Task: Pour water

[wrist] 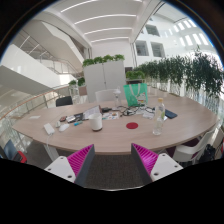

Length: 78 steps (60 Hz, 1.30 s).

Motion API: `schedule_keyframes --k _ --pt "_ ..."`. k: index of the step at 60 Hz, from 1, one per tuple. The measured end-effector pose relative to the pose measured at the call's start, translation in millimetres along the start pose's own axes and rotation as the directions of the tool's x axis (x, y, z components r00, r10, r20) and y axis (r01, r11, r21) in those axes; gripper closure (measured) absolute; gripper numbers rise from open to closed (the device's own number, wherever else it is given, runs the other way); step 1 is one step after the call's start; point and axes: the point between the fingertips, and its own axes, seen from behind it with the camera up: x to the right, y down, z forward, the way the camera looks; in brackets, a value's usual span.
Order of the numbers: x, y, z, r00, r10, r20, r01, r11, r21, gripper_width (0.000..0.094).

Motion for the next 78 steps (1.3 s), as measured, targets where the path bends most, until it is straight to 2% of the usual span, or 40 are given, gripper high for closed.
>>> schedule_keyframes --k 6,8,14,24,36,52,60,67,70,71,73,78 --pt "3.6 7.4 -0.6 0.999 0.003 -0.033 -0.004 1.0 -0.03 0.0133" --pt "14.1 1.1 7.3 0.999 -0.002 -0.044 0.001 1.0 -0.019 0.0134" --pt "-33.7 4.7 -12.4 0.999 -0.015 -0.052 0.014 1.0 -0.009 0.0131" --pt "-30.6 2.8 0.9 0.997 -0.025 -0.079 0.024 1.0 -0.004 0.0128" --pt "57.5 -9.2 56.1 0.99 -0.004 -0.142 0.006 1.0 0.011 0.0135" --pt "234.3 -54.4 193.5 0.968 -0.016 -0.25 0.057 0.986 0.156 0.0134" --pt "274.1 -50.4 247.8 0.97 -0.001 -0.243 0.036 0.989 0.14 0.0133" --pt "279.4 -52.2 293.3 0.981 -0.008 -0.191 0.039 0.987 0.158 0.0132" --pt "280.1 -52.8 307.8 0.984 -0.02 -0.179 0.049 0.986 0.161 0.0175" --pt "280.1 -52.8 314.2 0.985 -0.025 -0.172 0.053 0.986 0.157 0.0225" --pt "279.4 -47.5 324.5 0.985 -0.036 -0.168 0.059 0.989 0.134 0.0391" --pt "283.8 -52.9 331.4 0.983 -0.014 -0.185 0.047 0.983 0.175 0.0396"
